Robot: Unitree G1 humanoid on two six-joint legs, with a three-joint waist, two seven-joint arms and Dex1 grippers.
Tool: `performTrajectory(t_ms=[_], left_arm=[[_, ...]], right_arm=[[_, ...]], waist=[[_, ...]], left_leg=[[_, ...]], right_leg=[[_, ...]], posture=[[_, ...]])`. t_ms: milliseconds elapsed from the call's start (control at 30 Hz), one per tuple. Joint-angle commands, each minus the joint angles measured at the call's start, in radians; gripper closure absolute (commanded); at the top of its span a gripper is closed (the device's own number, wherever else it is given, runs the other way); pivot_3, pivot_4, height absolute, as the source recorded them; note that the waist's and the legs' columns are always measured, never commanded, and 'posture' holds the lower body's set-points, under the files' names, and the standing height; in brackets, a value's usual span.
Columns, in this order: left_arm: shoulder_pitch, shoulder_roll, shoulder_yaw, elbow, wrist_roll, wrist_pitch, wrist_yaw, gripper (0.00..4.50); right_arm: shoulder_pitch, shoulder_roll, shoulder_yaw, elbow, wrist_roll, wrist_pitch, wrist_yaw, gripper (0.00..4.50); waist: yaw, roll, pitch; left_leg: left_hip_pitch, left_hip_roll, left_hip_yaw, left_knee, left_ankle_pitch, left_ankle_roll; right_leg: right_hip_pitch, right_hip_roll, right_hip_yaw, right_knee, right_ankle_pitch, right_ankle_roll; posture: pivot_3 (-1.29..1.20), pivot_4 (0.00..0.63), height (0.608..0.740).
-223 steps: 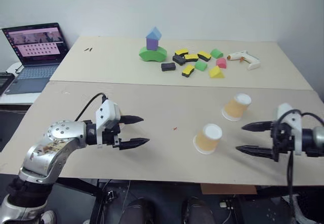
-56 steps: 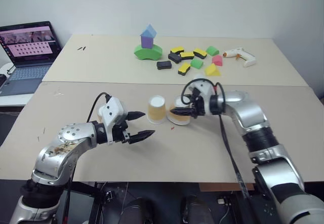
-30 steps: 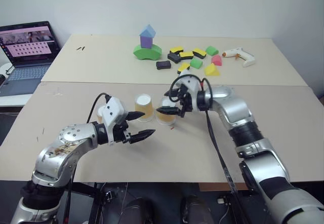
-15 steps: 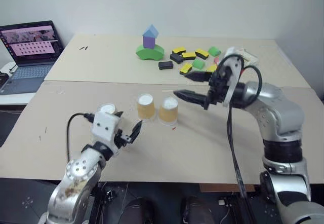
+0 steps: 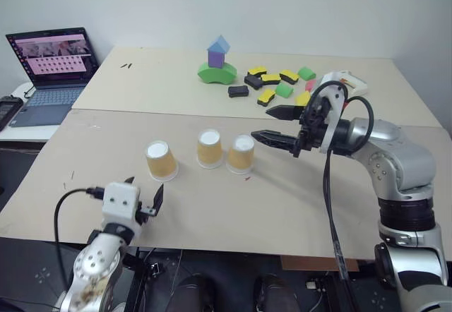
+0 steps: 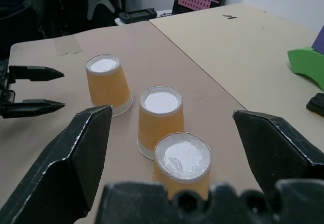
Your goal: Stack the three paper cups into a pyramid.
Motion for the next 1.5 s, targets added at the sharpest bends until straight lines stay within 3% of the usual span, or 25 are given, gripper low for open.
performTrajectory(t_ms=[33, 167, 500, 767, 1067, 1167, 1267, 1500], left_arm=[[-0.076, 0.0, -0.023, 0.045, -0.015, -0.03, -0.032, 0.68], [-0.208, -0.011, -0.005, 0.115, -0.066, 0.006, -0.051, 0.68], [-0.375, 0.035, 0.05, 0.225, -0.091, 0.036, -0.06, 0.68], [-0.424, 0.043, 0.029, 0.331, -0.084, 0.043, -0.093, 0.68], [-0.46, 0.027, 0.023, 0.312, -0.1, 0.019, -0.107, 0.68], [-0.464, 0.027, 0.028, 0.303, -0.106, 0.014, -0.106, 1.43], [-0.466, 0.027, 0.027, 0.294, -0.112, 0.016, -0.109, 2.46], [-0.462, 0.027, 0.015, 0.278, -0.103, 0.023, -0.098, 2.46]], right_arm=[[-0.028, -0.01, -0.02, -0.021, 0.017, -0.032, -0.007, 0.04], [-0.023, -0.014, -0.017, -0.025, 0.013, -0.033, -0.014, 0.04], [0.001, -0.02, -0.034, -0.038, 0.023, -0.028, -0.035, 0.04], [0.009, -0.026, -0.044, -0.055, 0.035, -0.02, -0.05, 0.04], [0.026, -0.042, -0.047, -0.063, 0.041, -0.017, -0.07, 0.04], [0.034, -0.047, -0.045, -0.064, 0.039, -0.018, -0.078, 0.0], [0.039, -0.051, -0.044, -0.069, 0.046, -0.017, -0.083, 0.0], [0.047, -0.052, -0.037, -0.066, 0.045, -0.02, -0.096, 0.0]], waist=[[-0.002, 0.0, 0.0], [-0.004, 0.0, 0.0], [-0.012, 0.0, 0.0], [-0.013, 0.0, 0.0], [-0.012, 0.0, 0.0], [-0.012, 0.0, 0.0], [-0.014, 0.0, 0.0], [-0.014, 0.0, 0.0]], left_leg=[[0.0, 0.0, 0.0, 0.0, 0.0, 0.0], [-0.001, -0.001, 0.0, 0.0, 0.0, 0.001], [-0.001, 0.0, 0.0, 0.0, 0.0, 0.001], [-0.001, -0.001, 0.0, 0.0, 0.0, 0.001], [0.001, -0.001, 0.0, 0.0, 0.0, 0.001], [0.001, -0.001, 0.0, 0.0, 0.0, 0.001], [0.001, -0.001, 0.0, 0.0, 0.0, 0.001], [0.001, -0.001, 0.0, 0.0, 0.0, 0.001]], right_leg=[[0.0, 0.0, 0.0, 0.0, 0.0, 0.0], [-0.001, 0.005, 0.0, -0.001, 0.0, 0.0], [0.0, 0.006, 0.0, -0.001, 0.0, 0.001], [0.0, 0.007, 0.001, -0.001, 0.0, 0.001], [0.002, 0.006, 0.002, -0.001, 0.0, 0.001], [0.002, 0.007, 0.002, -0.001, 0.0, 0.001], [0.002, 0.007, 0.001, -0.001, 0.0, 0.001], [0.002, 0.007, 0.002, -0.001, 0.0, 0.001]], posture=[[0.0, 0.15, 0.691], [0.0, 0.15, 0.691], [0.0, 0.15, 0.691], [0.0, 0.15, 0.691], [0.0, 0.15, 0.691], [0.0, 0.15, 0.691], [0.0, 0.15, 0.691], [0.0, 0.15, 0.691]])
